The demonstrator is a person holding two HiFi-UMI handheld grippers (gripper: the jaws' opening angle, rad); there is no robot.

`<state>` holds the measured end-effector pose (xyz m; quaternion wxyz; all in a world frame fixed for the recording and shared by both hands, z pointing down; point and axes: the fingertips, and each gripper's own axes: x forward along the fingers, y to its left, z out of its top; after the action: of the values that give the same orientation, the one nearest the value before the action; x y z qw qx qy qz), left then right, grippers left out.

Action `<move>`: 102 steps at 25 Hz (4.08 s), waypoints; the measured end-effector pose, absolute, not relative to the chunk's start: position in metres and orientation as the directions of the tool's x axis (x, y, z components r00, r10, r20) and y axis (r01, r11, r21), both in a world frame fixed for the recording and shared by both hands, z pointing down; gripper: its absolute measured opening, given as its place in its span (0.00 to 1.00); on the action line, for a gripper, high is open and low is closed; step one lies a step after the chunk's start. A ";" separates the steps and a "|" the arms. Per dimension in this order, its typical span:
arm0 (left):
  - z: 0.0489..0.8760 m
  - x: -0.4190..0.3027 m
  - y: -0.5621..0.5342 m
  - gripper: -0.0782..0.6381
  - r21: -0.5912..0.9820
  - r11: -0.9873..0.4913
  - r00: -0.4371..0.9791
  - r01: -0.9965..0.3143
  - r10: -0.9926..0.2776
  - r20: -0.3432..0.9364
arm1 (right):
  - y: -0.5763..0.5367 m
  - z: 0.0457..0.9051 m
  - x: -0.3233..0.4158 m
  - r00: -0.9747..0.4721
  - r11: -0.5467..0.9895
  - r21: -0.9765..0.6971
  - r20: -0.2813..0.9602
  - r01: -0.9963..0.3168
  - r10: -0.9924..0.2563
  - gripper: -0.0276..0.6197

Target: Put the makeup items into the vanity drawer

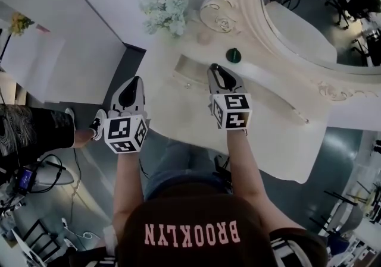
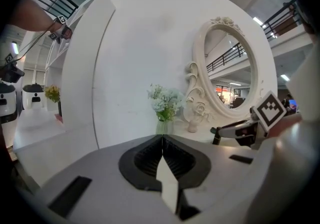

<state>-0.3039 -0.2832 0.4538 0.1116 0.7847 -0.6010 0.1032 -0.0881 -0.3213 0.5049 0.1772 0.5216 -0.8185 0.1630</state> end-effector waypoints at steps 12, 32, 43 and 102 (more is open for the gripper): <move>0.473 -0.314 -0.284 0.12 0.060 -0.228 0.235 -0.972 -0.912 0.335 | -0.328 0.554 -0.085 -0.353 0.374 -0.084 0.565 -0.924 -0.745 0.16; 0.472 -0.292 -0.293 0.12 0.068 -0.251 0.260 -0.965 -0.909 0.325 | -0.324 0.569 -0.080 -0.322 0.356 -0.072 0.618 -0.932 -0.717 0.25; 0.429 -0.266 -0.308 0.12 0.049 -0.296 0.299 -0.954 -0.924 0.237 | -0.333 0.506 -0.046 -0.294 0.316 -0.048 0.514 -0.948 -0.806 0.25; 0.409 -0.248 -0.326 0.12 0.028 -0.367 0.365 -0.930 -0.909 0.202 | -0.344 0.477 -0.031 -0.212 0.256 0.023 0.491 -0.966 -0.845 0.08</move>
<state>-0.2483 -0.3258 0.4090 0.0687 0.8232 -0.5584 0.0760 -0.0311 -0.3438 0.4767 0.2078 0.5922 -0.7647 0.1461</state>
